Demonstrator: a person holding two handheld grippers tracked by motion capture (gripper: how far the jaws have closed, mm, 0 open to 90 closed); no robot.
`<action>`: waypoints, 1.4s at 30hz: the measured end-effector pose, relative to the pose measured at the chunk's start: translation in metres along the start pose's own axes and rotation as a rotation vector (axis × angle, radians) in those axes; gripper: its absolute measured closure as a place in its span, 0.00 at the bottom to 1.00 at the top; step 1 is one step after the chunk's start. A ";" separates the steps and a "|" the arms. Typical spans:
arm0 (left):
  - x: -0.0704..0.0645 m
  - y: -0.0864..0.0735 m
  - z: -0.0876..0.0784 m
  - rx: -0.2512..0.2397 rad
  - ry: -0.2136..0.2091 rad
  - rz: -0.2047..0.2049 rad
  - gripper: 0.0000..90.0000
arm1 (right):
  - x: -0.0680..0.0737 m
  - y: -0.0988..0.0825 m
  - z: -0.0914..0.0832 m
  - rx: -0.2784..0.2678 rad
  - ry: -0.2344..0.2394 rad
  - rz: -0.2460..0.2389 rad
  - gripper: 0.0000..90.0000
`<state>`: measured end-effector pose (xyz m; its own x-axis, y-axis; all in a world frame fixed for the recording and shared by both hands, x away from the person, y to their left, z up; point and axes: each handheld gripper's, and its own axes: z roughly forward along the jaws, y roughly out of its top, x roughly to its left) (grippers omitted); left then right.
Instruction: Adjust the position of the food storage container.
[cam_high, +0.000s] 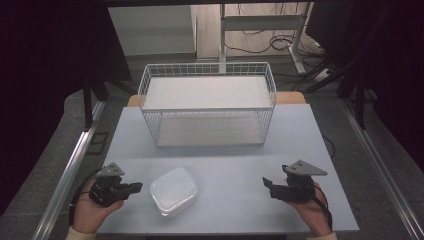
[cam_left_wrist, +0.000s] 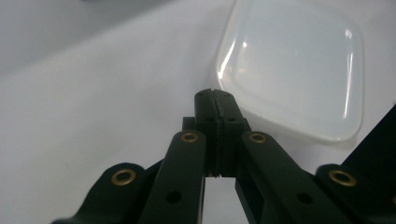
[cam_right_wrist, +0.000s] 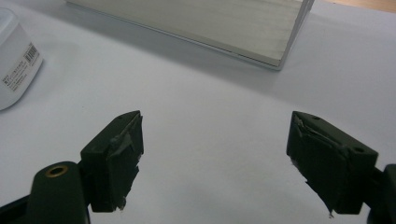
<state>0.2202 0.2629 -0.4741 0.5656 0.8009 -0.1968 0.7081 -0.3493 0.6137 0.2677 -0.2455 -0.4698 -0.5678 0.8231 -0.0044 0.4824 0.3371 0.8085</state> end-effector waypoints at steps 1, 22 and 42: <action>-0.001 -0.001 0.002 0.011 -0.004 0.001 1.00 | 0.000 0.000 0.000 0.001 -0.001 -0.001 0.21; -0.022 -0.010 0.023 0.090 -0.080 0.039 1.00 | 0.002 -0.002 0.004 0.012 -0.007 -0.025 0.21; -0.038 0.013 0.052 0.082 -0.095 0.045 1.00 | 0.001 -0.002 0.005 0.017 -0.013 -0.030 0.21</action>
<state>0.2297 0.2028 -0.4983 0.6320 0.7354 -0.2443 0.7113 -0.4255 0.5595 0.2692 -0.2427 -0.4746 -0.5740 0.8180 -0.0364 0.4764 0.3698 0.7976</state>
